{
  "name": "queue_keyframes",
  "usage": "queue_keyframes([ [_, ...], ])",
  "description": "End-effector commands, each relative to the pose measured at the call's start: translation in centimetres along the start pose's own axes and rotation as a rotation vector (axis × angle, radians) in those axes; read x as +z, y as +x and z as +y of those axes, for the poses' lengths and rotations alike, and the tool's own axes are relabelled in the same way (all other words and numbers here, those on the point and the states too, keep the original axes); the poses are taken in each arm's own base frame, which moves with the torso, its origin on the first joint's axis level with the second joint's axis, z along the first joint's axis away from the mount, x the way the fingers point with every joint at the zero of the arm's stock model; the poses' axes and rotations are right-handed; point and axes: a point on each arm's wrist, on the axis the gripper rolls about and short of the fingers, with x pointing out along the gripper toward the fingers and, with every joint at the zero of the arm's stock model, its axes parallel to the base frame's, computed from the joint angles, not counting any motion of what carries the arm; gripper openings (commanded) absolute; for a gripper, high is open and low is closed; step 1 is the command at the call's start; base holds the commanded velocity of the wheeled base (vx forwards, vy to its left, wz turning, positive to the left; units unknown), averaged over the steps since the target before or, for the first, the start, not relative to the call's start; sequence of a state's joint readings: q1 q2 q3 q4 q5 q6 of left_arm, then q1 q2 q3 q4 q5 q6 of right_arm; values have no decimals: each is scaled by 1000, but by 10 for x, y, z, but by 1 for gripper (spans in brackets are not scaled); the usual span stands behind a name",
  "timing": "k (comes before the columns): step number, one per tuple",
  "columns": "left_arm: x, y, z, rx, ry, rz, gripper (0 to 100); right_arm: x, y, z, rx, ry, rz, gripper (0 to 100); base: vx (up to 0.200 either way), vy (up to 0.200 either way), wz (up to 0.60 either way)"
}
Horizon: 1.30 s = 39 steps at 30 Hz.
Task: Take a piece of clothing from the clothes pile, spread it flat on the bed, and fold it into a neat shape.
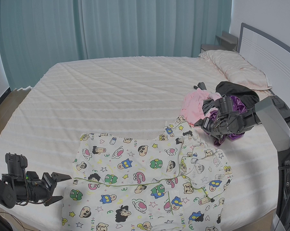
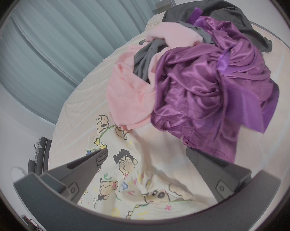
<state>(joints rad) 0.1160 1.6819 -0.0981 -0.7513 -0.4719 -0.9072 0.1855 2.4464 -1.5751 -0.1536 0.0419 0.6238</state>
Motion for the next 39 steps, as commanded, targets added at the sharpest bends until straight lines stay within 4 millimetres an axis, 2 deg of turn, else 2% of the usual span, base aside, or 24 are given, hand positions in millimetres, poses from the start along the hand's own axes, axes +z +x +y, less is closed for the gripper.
queue_keyframes([
  [1, -2, -1, 1, 3, 3, 3, 100, 5, -31, -5, -11, 7, -8, 100, 0, 0, 0],
  [9, -5, -2, 2, 4, 6, 12, 100, -5, -82, -16, -28, 27, 0, 100, 0, 0, 0],
  [12, -5, -2, 2, 5, 7, 15, 100, -10, -93, -21, -29, 30, -5, 100, -200, 0, 0],
  [14, -9, -1, 2, 9, 15, 34, 100, -21, -108, -27, -33, 30, 1, 100, -200, 0, 0],
  [17, -11, 0, 2, 9, 21, 43, 100, -30, -115, -31, -34, 27, 12, 100, -200, 0, 0],
  [18, -13, 0, 2, 11, 28, 53, 100, -44, -124, -36, -35, 23, 29, 100, -200, 0, 0],
  [20, -14, 0, 2, 13, 30, 56, 100, -52, -132, -41, -28, 23, 25, 100, -200, 0, 0],
  [25, -14, -2, 1, 5, 36, 48, 100, -64, -149, -46, -14, 24, 17, 100, -200, 0, 0],
  [27, -16, -3, 1, 3, 43, 46, 100, -75, -160, -46, -8, 55, 34, 100, -200, 0, 0],
  [30, -16, -3, 3, 7, 42, 53, 100, -83, -166, -45, -4, 77, 50, 100, -200, 0, 0],
  [38, -30, 4, 5, 82, 109, 90, 100, -113, -186, -47, 8, 82, 106, 100, 0, 0, 0],
  [39, -33, 10, 7, 129, 116, 99, 100, -120, -189, -47, 16, 100, 113, 100, 0, 0, 0],
])
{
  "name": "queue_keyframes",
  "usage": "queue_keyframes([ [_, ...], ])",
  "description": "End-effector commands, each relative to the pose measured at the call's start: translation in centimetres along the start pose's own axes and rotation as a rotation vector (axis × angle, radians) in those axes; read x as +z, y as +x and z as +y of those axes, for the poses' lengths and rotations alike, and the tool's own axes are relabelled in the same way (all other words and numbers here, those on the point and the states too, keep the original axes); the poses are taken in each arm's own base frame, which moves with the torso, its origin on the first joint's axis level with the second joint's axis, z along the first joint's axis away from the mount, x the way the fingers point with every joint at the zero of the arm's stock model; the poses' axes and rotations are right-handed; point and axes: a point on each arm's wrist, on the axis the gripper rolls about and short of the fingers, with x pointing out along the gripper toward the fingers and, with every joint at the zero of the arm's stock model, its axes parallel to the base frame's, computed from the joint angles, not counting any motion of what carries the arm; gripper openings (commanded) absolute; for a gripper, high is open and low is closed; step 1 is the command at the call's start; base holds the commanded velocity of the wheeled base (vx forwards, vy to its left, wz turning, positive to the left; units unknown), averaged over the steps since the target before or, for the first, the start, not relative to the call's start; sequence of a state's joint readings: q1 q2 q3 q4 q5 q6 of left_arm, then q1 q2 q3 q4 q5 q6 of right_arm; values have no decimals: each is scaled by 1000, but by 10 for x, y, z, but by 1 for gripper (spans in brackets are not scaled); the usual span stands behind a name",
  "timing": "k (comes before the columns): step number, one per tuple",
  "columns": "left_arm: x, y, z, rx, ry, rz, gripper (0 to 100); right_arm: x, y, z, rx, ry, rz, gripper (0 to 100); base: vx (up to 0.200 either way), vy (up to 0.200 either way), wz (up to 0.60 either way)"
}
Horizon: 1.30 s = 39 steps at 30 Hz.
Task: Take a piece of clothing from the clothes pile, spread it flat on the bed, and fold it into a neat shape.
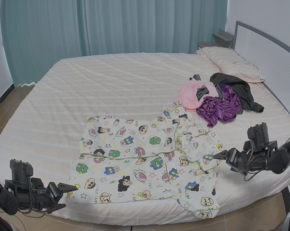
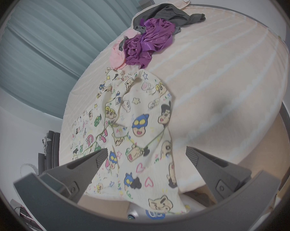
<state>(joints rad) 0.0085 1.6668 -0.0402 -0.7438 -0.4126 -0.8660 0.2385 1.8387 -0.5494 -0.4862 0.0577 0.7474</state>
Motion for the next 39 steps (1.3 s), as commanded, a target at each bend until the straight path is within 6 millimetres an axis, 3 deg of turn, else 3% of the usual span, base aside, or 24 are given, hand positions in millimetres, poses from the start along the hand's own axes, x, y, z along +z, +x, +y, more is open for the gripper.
queue_keyframes([
  [1, -10, 15, 4, 107, 30, 45, 100, -20, -13, -1, 33, 11, 18, 100, 0, 0, 0],
  [5, -16, 38, 8, 261, 68, 30, 100, -31, -12, -8, 33, 8, 32, 100, 0, 0, 0],
  [16, -3, 73, 9, 335, 96, -118, 100, -33, -10, -7, 90, 9, 73, 100, 0, 0, 0],
  [38, 9, 89, -9, 261, 29, -255, 100, -42, -10, -8, 81, -2, 106, 100, 0, 0, 0],
  [39, 9, 88, -9, 252, 20, -259, 0, -44, -9, -9, 76, -2, 115, 100, 0, 0, 0],
])
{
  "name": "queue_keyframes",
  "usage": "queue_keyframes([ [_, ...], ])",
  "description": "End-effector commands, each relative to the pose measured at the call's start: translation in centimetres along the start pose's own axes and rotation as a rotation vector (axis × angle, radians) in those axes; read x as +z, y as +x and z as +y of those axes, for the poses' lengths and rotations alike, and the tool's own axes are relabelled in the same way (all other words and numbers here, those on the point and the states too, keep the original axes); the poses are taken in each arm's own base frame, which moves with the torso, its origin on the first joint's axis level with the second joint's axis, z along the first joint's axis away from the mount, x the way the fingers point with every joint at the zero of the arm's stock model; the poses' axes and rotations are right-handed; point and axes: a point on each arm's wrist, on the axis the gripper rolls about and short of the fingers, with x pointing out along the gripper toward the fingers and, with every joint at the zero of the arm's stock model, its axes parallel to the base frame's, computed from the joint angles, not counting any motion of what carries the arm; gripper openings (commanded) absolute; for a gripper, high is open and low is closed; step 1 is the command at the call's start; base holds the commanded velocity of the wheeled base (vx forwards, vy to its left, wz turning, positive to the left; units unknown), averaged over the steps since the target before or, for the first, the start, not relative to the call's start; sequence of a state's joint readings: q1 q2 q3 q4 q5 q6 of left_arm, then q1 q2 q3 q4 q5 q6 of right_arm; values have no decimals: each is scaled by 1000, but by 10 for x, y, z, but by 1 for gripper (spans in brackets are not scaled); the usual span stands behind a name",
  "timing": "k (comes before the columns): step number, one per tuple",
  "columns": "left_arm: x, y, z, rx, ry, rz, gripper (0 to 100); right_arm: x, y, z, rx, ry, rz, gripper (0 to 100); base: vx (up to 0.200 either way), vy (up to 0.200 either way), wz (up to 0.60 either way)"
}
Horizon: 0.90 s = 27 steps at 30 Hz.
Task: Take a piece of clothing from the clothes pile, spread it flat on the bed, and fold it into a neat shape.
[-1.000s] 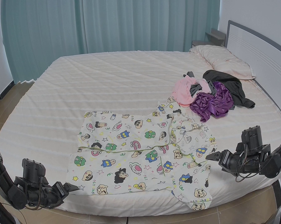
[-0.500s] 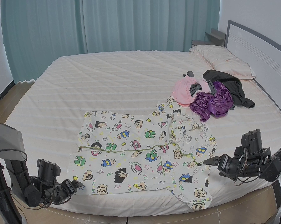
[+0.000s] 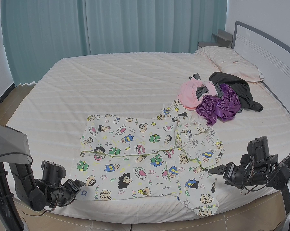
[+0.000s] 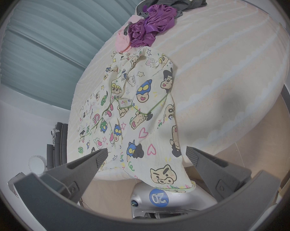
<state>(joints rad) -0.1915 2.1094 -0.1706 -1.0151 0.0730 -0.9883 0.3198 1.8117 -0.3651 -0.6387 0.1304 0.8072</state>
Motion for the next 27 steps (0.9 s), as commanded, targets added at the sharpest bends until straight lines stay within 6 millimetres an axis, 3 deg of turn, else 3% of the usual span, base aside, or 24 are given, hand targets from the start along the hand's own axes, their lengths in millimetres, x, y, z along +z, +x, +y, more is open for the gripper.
queue_keyframes([
  [1, 0, -2, -2, -15, -12, -11, 0, -4, 2, -1, -9, -4, 19, 100, 0, 0, 0],
  [6, -4, -13, -4, -39, -17, -12, 0, -13, 14, -7, -52, -22, 69, 100, 0, 0, 0],
  [13, 0, -38, -5, -103, -29, -55, 0, -8, 33, -5, -65, -62, 79, 100, 0, 0, 0],
  [27, 19, -33, -18, -147, -60, -127, 0, 11, 82, -6, -99, -145, 78, 100, 0, 0, 0],
])
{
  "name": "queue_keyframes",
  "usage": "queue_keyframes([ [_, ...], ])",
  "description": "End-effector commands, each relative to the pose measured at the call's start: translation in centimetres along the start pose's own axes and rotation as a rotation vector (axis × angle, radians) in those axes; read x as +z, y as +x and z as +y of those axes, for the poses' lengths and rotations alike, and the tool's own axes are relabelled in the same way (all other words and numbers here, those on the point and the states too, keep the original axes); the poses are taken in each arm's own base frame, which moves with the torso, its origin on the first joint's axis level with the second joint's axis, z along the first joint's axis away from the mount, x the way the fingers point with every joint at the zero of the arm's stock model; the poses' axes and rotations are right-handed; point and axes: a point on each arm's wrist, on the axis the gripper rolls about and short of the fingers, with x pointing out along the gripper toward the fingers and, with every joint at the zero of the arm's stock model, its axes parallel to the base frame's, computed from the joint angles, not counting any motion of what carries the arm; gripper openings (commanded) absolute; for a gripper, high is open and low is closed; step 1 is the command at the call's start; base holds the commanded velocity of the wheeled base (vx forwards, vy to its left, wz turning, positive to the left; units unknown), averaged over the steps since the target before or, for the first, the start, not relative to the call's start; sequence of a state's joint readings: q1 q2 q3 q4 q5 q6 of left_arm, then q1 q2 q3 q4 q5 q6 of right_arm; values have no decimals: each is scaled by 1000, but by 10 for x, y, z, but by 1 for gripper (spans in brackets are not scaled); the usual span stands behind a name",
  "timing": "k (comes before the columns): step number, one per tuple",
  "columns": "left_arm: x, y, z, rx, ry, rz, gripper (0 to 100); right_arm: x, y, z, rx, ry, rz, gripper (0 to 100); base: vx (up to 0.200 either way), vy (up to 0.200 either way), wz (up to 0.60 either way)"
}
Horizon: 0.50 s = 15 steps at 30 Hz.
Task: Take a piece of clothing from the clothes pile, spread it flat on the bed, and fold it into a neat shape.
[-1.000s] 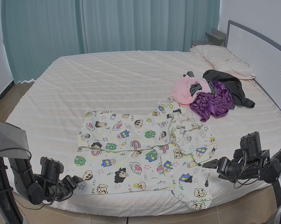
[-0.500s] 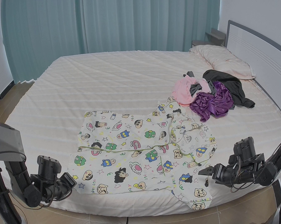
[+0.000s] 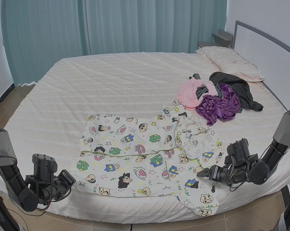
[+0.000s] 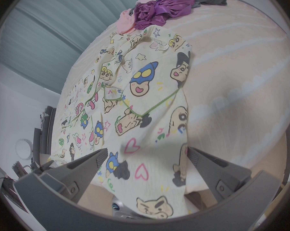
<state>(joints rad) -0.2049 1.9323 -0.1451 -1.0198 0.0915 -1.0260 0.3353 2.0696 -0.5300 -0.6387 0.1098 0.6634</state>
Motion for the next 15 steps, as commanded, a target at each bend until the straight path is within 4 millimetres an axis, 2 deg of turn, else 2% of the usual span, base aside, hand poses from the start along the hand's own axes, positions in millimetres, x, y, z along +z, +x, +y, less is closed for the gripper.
queue_keyframes([
  [1, 13, 3, -5, -25, -26, -50, 0, 5, 19, -8, -33, -12, 18, 100, 0, 0, 0],
  [8, 23, 7, -6, -25, -55, -81, 0, 6, 28, -15, -50, -60, 31, 100, 0, 0, 0],
  [9, 23, 7, -6, -27, -55, -80, 0, 6, 29, -16, -51, -65, 32, 0, 0, 0, 0],
  [12, 23, 8, -6, -28, -55, -79, 0, 7, 33, -16, -47, -73, 31, 0, 0, 0, 0],
  [15, 23, 8, -6, -31, -56, -79, 0, 18, 34, -12, -27, -62, -4, 0, 0, 0, 0],
])
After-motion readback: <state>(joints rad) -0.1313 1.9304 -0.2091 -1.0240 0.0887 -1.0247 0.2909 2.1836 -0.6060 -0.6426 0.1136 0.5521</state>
